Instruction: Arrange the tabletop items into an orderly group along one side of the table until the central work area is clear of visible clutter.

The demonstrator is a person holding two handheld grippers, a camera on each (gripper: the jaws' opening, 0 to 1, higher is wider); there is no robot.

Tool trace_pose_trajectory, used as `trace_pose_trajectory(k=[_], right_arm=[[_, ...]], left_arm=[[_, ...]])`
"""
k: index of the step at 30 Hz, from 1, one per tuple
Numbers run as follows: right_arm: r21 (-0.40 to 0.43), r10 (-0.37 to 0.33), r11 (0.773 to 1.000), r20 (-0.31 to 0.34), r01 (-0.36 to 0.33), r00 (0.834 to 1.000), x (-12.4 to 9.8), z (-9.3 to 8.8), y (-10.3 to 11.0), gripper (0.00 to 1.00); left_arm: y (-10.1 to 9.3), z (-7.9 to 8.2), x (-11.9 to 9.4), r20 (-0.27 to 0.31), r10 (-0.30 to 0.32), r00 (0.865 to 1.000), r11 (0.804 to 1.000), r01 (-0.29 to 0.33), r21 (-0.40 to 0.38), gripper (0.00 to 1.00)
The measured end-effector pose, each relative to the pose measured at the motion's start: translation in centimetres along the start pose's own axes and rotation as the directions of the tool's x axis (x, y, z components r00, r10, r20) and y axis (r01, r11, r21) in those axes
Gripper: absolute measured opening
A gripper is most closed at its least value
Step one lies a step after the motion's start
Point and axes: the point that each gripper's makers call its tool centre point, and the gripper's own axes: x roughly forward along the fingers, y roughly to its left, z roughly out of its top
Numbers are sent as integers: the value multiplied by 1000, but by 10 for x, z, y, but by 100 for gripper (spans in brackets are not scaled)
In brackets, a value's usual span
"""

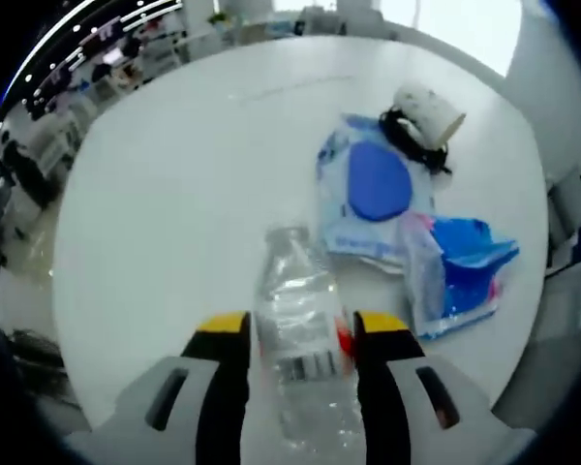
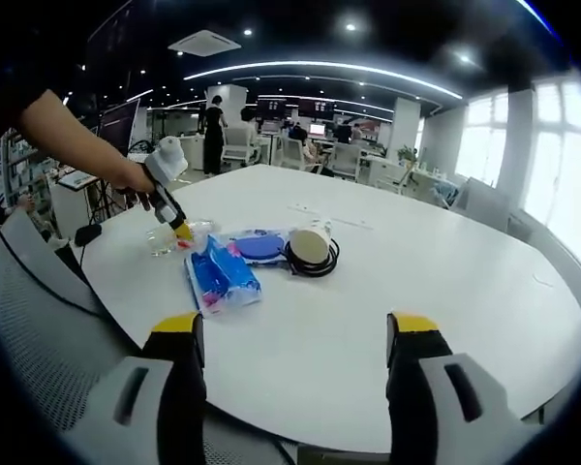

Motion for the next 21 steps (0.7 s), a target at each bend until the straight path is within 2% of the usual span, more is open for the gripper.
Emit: trace_pose_trajectory(k=[21], right_arm=[[-6,-8,1000,-25,7,1000,0,-4,-1,74]], left_arm=[[-7,0,12,-20,-27,999,997,25,-71,42]])
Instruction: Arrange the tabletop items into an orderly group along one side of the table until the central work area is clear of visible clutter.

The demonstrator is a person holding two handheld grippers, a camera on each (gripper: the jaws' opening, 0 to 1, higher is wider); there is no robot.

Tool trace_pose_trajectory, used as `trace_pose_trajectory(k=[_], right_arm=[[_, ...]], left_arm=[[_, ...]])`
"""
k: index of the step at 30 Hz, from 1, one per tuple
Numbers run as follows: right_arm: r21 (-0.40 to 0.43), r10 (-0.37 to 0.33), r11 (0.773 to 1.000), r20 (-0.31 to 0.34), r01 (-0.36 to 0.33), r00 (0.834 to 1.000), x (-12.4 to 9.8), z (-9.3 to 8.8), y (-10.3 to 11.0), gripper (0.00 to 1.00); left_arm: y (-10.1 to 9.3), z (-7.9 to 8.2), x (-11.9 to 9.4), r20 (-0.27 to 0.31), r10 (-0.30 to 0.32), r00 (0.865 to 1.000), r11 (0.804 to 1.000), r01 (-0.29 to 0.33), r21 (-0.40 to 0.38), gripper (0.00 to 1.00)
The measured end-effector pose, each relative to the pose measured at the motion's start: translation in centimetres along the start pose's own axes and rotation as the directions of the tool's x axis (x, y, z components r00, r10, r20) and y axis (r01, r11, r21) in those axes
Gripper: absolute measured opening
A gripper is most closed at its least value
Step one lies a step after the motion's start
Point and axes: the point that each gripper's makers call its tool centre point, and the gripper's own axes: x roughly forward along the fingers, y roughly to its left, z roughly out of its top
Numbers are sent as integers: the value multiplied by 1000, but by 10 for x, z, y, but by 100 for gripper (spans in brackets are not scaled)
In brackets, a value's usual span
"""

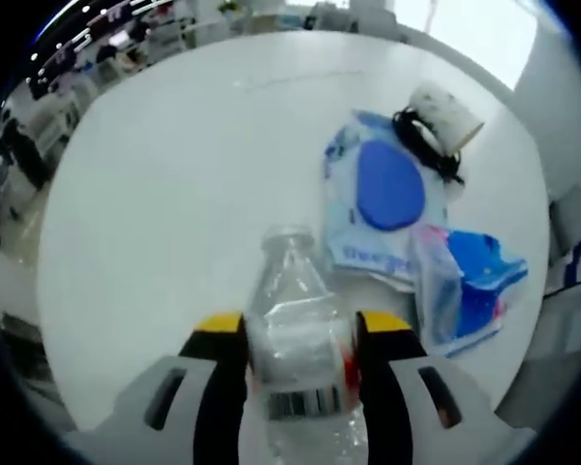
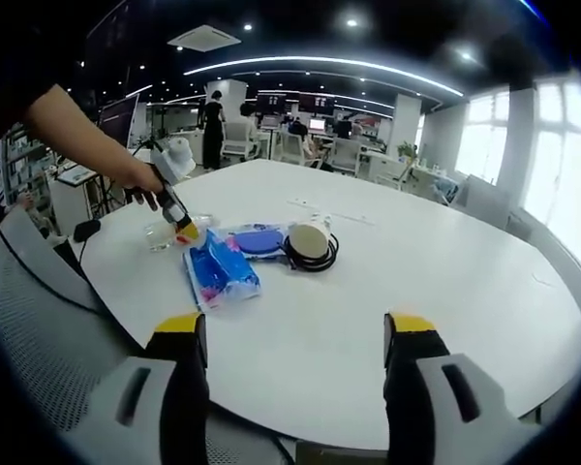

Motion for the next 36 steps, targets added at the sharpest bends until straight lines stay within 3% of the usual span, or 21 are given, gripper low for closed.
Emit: trace_pose_trajectory(k=[13,36], right_arm=[[-1,-3,1000,-4,3,1000,0,-1,-1,73],[-2,-9,1000,-2,9,1000,1,-1,-2,72]], left_arm=[[3,0,8,-14,-4,1000,1000,4,-24,43],[2,1,5,-20,8,1000,1000,-8,19,40]])
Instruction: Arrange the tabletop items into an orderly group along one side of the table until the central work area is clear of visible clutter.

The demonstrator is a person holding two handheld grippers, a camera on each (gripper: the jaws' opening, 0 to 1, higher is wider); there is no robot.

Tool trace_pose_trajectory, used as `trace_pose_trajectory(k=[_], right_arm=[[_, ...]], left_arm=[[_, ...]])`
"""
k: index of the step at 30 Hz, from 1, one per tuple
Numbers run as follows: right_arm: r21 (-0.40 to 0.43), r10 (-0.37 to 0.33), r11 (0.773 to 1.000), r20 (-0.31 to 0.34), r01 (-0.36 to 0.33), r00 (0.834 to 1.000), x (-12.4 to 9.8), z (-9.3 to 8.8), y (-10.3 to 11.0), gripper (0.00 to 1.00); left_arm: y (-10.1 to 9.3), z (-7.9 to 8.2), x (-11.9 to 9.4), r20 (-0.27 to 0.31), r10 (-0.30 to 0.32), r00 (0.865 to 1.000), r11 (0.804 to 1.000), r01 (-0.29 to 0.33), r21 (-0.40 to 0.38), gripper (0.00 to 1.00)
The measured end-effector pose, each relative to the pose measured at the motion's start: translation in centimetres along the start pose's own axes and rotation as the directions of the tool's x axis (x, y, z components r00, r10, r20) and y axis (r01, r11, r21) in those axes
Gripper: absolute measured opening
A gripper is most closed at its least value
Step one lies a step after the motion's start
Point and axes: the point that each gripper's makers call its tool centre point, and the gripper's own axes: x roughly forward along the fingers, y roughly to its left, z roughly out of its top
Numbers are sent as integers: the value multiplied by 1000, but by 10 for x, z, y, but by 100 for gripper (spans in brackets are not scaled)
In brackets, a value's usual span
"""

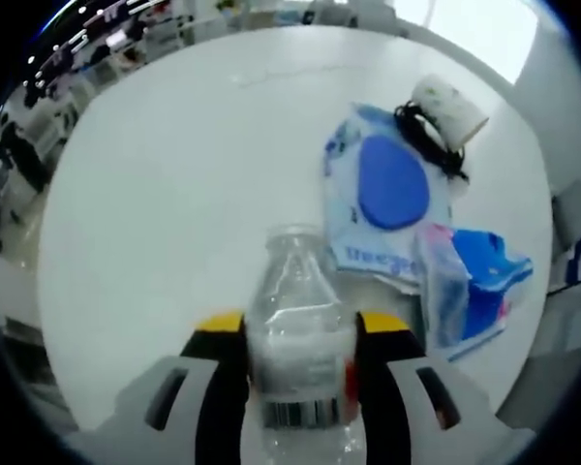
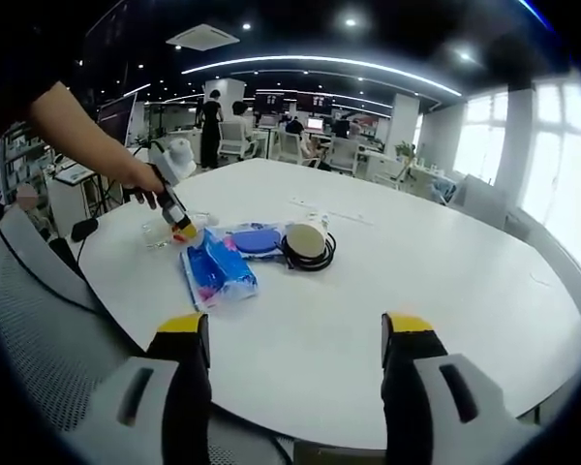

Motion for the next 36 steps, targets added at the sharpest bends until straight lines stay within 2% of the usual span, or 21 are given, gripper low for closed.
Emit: trace_pose_trajectory(k=[17,25,36], right_arm=[[-7,2,1000,9,-2,1000,0,2,0,72],[-11,3,1000,12,-3,1000,-1,2,1,72],[-16,3,1000,14,-3,1000,-2,3,1,71]], left_arm=[[3,10,-29,85,22,996,998,-27,57,39],[7,16,-44,138,34,990,998,-42,56,39],[9,23,-56,182,39,983,997,-50,58,39]])
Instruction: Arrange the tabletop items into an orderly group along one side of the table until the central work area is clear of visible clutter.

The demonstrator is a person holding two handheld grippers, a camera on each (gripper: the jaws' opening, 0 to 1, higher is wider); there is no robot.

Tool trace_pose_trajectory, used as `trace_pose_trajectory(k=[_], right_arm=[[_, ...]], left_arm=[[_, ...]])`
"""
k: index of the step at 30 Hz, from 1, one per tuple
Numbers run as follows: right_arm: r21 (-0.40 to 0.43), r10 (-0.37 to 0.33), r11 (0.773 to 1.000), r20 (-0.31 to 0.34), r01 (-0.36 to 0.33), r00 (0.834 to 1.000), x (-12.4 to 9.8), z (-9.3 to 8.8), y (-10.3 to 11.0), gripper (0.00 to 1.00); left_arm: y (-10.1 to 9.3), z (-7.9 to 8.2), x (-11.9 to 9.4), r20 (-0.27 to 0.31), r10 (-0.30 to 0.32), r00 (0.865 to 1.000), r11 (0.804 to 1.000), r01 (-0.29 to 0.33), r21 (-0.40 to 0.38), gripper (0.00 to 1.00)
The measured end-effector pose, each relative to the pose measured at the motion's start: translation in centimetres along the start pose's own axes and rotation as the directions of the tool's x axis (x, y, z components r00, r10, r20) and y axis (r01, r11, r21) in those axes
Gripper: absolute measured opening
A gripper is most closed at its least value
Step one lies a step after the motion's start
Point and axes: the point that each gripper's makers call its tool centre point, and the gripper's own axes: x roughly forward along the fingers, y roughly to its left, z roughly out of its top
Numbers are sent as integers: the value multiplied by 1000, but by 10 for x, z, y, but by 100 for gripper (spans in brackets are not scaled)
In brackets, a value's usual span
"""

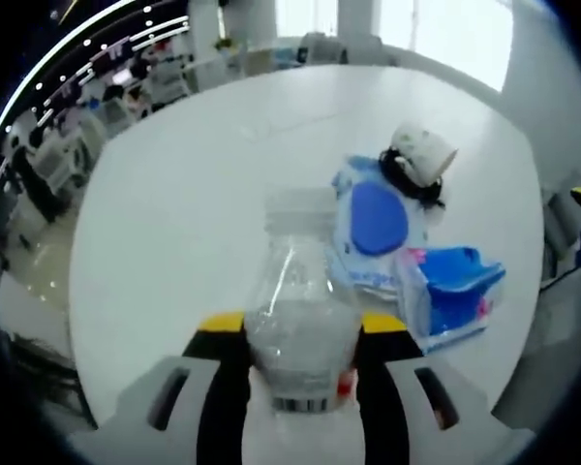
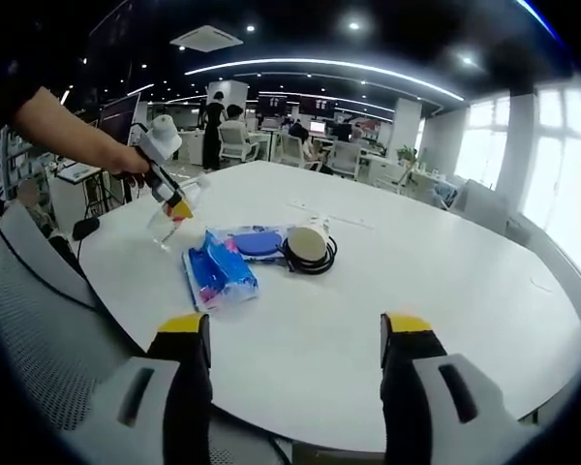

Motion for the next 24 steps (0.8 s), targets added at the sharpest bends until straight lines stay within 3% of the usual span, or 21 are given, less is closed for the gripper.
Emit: trace_pose_trajectory(k=[12,24], right_arm=[[-2,0,1000,7,0,1000,-1,1,0,71],[-5,2,1000,10,-2,1000,-1,2,1,70]], left_arm=[[4,7,-12,41,10,999,1000,-10,-17,38],[6,2,-18,61,12,998,999,-10,-31,39]])
